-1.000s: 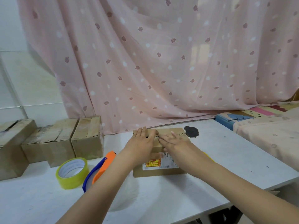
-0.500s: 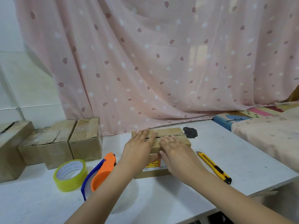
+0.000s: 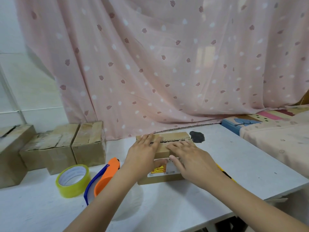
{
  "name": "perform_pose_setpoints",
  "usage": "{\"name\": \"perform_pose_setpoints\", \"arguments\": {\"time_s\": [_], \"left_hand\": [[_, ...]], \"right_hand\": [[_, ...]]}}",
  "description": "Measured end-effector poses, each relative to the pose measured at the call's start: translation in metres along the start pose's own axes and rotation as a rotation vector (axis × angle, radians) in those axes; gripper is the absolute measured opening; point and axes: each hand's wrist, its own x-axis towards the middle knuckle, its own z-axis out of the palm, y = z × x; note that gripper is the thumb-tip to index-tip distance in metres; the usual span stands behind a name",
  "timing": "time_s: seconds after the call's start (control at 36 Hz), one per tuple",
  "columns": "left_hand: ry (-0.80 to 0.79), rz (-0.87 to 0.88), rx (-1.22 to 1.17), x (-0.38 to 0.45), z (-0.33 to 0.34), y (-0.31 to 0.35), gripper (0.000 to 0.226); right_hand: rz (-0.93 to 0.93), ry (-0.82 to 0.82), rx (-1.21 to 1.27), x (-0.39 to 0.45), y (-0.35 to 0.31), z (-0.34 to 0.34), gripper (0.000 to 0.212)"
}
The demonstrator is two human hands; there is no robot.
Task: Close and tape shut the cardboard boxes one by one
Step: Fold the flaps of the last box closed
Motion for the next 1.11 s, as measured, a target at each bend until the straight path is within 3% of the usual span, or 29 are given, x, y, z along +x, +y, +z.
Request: {"name": "perform_pose_setpoints", "arguments": {"time_s": [0.17,0.33,0.53,0.75,0.83,0.92,1.03,1.11], "left_hand": [[-0.009,-0.001,0.01,0.001,0.0,0.001,0.086],[-0.048,0.004,0.03,0.002,0.003,-0.002,0.085],[-0.028,0.013,-0.016,0.0,0.001,-0.002,0.083],[0.034,0.041,-0.13,-0.002,0.005,-0.008,0.073],[0.028,0.047,-0.116,-0.001,0.009,-0.01,0.073],[0.006,0.049,-0.072,0.0,0.011,-0.011,0.079],[-0.026,0.032,-0.013,-0.001,0.006,-0.008,0.098],[-0.033,0.029,0.006,-0.001,0.004,-0.006,0.099]], "right_hand": [[-0.007,0.012,-0.045,0.006,-0.001,0.006,0.04],[-0.119,-0.048,0.024,0.009,-0.01,0.011,0.061],[-0.082,-0.002,0.019,0.006,-0.009,0.011,0.049],[0.083,0.003,-0.02,0.013,-0.002,0.007,0.035],[0.052,0.013,-0.04,0.014,0.0,0.007,0.034],[-0.031,0.031,-0.062,0.013,-0.001,0.007,0.042],[-0.064,-0.075,-0.007,0.01,0.011,0.019,0.062],[-0.038,-0.028,0.042,0.009,0.016,0.015,0.058]]}}
